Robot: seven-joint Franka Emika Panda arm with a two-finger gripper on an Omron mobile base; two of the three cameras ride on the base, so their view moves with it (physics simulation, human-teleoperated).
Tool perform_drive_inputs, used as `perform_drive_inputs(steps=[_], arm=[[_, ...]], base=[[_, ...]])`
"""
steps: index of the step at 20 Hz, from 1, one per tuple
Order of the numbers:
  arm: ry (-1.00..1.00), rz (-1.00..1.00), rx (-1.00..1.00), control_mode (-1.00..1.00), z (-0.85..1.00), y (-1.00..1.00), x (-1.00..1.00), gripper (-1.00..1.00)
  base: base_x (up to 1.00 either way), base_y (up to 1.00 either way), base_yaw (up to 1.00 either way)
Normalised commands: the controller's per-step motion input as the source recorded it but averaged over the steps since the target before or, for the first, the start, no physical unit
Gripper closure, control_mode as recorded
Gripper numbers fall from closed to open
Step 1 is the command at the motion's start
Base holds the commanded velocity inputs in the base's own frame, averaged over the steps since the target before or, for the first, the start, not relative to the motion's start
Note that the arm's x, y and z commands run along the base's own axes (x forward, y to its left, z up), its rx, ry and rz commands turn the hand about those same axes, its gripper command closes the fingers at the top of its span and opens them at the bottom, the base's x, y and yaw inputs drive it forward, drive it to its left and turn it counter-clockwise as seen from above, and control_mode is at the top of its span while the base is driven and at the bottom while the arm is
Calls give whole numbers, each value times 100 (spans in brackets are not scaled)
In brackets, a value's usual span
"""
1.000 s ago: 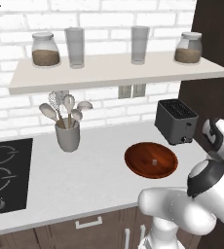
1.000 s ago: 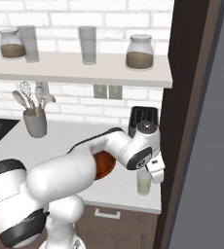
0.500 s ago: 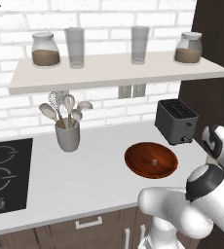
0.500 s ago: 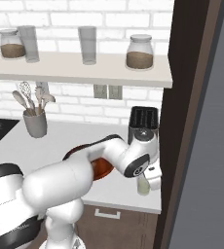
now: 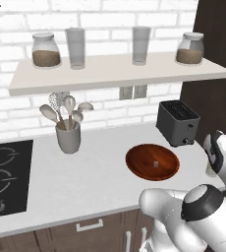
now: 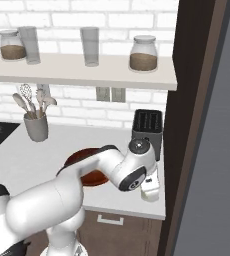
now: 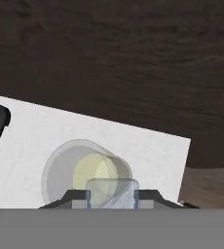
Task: Grab a lemon wedge from the fridge and one ice cube from the ice bowl, and put them in the glass of lemonade.
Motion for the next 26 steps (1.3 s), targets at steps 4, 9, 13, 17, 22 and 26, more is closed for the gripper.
perform_drive_inputs(steps=[4,9,13,17,22,26], arm=[[0,-1,-8,-100,5,30,0,100],[1,-7,-17,-100,0,32,14,100],[3,-10,-19,-100,0,40,21,100],[0,-2,0,-100,0,0,7,100],[3,-5,-5,-100,2,1,35,100],[0,-4,0,-100,14,-3,5,100]], base=[[0,0,0],[0,0,0],[0,0,0],[0,0,0],[0,0,0],[0,0,0]])
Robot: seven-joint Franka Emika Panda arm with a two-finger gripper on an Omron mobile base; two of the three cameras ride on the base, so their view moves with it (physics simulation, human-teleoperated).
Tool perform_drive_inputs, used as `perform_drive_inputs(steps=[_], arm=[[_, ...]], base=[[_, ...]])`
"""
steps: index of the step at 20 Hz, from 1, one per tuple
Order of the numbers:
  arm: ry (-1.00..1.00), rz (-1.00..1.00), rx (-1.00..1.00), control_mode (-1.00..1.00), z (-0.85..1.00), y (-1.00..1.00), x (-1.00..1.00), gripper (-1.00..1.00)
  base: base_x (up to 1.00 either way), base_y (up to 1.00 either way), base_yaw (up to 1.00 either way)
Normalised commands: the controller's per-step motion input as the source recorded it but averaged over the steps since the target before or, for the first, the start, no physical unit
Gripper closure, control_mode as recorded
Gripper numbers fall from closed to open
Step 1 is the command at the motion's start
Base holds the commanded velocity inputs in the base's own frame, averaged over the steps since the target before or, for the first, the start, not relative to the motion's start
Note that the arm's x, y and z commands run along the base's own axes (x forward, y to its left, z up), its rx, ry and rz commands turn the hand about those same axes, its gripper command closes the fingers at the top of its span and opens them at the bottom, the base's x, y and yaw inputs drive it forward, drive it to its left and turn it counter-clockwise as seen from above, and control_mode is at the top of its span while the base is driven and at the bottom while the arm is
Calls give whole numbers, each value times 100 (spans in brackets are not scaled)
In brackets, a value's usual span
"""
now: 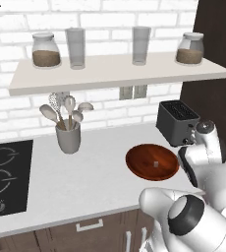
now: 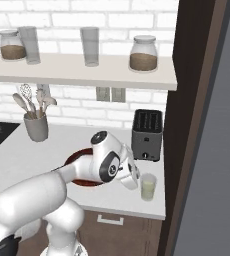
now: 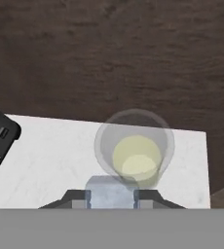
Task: Grab a lemon wedge from the fridge and one ice cube from the ice bowl, and put them in the glass of lemonade.
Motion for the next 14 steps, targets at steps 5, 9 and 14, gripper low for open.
perform_drive_inputs(steps=[5,9,14], arm=[[0,-3,0,-100,17,-21,0,100],[0,-1,-1,-100,7,0,21,100],[0,-5,0,-100,-10,-20,17,100]], base=[[0,0,0],[0,0,0],[0,0,0]])
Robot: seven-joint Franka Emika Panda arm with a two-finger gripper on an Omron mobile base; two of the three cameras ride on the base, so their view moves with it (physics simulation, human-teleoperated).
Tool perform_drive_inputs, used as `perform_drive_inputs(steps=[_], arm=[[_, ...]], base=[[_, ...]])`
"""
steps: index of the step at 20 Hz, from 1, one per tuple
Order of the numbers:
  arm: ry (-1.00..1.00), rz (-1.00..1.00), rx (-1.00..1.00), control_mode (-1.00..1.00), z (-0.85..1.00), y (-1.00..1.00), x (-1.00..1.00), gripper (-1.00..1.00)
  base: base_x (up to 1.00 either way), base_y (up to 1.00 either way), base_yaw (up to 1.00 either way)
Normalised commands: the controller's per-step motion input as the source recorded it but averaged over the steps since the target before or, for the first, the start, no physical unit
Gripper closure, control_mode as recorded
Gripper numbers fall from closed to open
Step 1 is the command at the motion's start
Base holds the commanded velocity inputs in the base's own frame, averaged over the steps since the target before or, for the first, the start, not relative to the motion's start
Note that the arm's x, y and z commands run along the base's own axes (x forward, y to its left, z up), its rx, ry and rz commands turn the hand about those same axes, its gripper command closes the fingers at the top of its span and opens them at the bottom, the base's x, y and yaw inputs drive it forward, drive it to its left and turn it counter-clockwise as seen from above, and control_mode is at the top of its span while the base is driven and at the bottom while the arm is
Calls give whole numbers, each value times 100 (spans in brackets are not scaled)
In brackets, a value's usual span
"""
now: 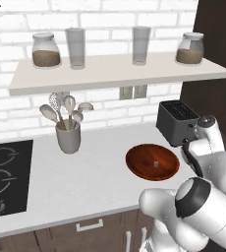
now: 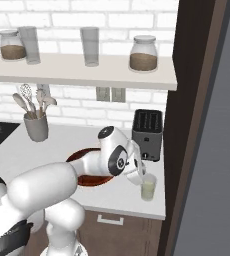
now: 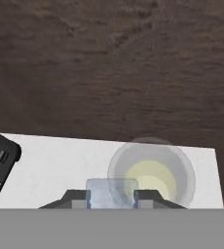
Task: Grab a lemon wedge from the fridge and one ice cube from the ice bowl, and put them in the glass of lemonade.
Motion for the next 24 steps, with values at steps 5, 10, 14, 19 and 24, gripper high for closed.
perform_drive_inputs(steps=[5,10,14,19,24], arm=[[0,-7,0,-100,-7,-40,7,100],[-1,-5,1,-100,0,-43,-3,100],[-3,0,0,-100,0,0,-31,100],[0,0,0,-100,-7,-6,-18,100],[0,0,0,-100,0,25,-12,100]], base=[[0,0,0],[0,0,0],[0,0,0],[0,0,0],[0,0,0]])
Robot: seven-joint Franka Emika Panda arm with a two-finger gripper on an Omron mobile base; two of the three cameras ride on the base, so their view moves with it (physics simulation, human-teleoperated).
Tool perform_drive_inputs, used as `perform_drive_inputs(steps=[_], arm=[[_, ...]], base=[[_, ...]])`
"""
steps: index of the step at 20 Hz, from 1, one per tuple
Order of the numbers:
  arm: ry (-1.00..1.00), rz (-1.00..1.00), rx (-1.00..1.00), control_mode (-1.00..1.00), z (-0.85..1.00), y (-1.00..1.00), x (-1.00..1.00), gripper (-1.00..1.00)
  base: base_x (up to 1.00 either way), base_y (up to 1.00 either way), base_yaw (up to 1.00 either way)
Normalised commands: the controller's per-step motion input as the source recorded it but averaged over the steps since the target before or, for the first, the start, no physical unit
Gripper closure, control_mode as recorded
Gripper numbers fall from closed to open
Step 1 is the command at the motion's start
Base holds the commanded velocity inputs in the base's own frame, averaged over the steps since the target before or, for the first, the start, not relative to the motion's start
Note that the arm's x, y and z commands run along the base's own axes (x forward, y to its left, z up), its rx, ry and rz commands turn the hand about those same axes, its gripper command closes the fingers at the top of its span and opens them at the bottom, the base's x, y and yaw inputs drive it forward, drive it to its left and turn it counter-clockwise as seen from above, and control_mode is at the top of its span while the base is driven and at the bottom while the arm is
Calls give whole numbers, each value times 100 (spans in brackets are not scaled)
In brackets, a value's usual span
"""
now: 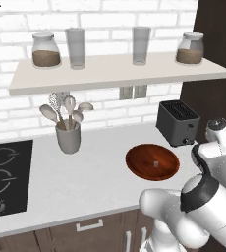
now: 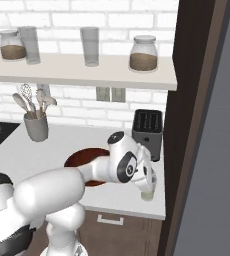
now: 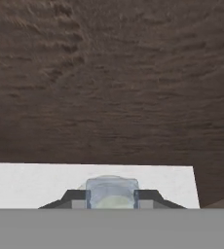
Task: Grab a lemon wedge from the fridge and one ice cube from the ice bowl, and put them in the glass of lemonade.
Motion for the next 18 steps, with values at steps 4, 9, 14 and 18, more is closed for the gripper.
perform_drive_inputs(steps=[4,9,14,18], arm=[[0,0,0,-100,0,19,-13,100],[0,0,0,-100,-1,4,0,100],[0,0,0,-100,-31,15,0,100],[0,0,-1,-100,-19,23,0,100]], base=[[0,0,0],[0,0,0],[0,0,0],[0,0,0]])
